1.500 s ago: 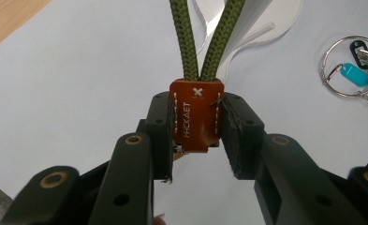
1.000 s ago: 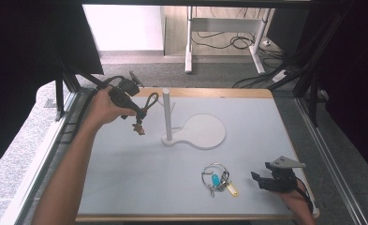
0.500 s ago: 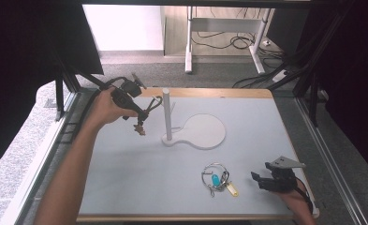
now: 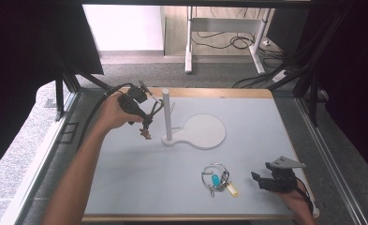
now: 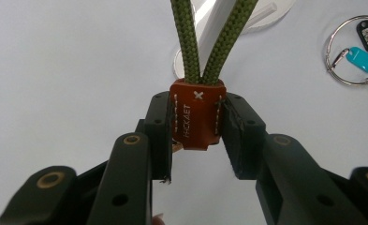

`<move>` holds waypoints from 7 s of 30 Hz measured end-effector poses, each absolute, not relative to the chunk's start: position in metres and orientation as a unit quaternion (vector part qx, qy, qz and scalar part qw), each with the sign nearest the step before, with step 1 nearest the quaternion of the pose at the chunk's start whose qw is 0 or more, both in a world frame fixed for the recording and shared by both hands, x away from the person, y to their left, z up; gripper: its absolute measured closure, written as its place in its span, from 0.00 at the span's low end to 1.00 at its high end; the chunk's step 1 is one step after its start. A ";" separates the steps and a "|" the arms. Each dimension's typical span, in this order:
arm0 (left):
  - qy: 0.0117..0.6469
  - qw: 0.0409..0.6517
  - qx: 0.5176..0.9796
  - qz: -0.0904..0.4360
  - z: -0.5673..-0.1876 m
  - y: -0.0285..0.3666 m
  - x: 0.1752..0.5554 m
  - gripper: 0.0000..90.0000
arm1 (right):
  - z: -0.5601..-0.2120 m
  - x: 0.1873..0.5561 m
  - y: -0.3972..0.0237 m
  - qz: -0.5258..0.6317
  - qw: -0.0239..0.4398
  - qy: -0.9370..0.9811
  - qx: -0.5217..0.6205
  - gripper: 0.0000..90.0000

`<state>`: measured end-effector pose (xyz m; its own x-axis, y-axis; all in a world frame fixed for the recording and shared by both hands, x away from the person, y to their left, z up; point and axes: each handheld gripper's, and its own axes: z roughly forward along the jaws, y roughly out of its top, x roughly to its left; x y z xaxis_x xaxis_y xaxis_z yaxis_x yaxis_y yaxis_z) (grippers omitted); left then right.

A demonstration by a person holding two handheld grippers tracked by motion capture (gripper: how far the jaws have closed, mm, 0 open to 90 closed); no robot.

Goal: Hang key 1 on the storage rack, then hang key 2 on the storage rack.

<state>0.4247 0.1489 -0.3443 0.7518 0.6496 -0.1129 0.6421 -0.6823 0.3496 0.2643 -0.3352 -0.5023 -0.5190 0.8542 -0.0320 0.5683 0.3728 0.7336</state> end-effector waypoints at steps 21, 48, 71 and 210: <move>0.353 0.248 0.900 0.055 -0.360 0.158 0.380 0.48 | -0.501 0.263 -0.335 0.343 0.212 0.801 0.442 0.31; 0.318 0.242 0.914 0.065 -0.427 0.161 0.296 0.46 | -0.488 0.266 -0.325 0.346 0.205 0.803 0.441 0.33; 0.331 0.292 0.896 0.047 -0.453 0.176 0.277 0.44 | -0.417 0.305 -0.269 0.298 0.164 0.865 0.368 0.47; 0.349 0.291 0.890 0.032 -0.468 0.183 0.264 0.41 | -0.451 0.342 -0.164 0.086 -0.060 0.952 0.287 0.85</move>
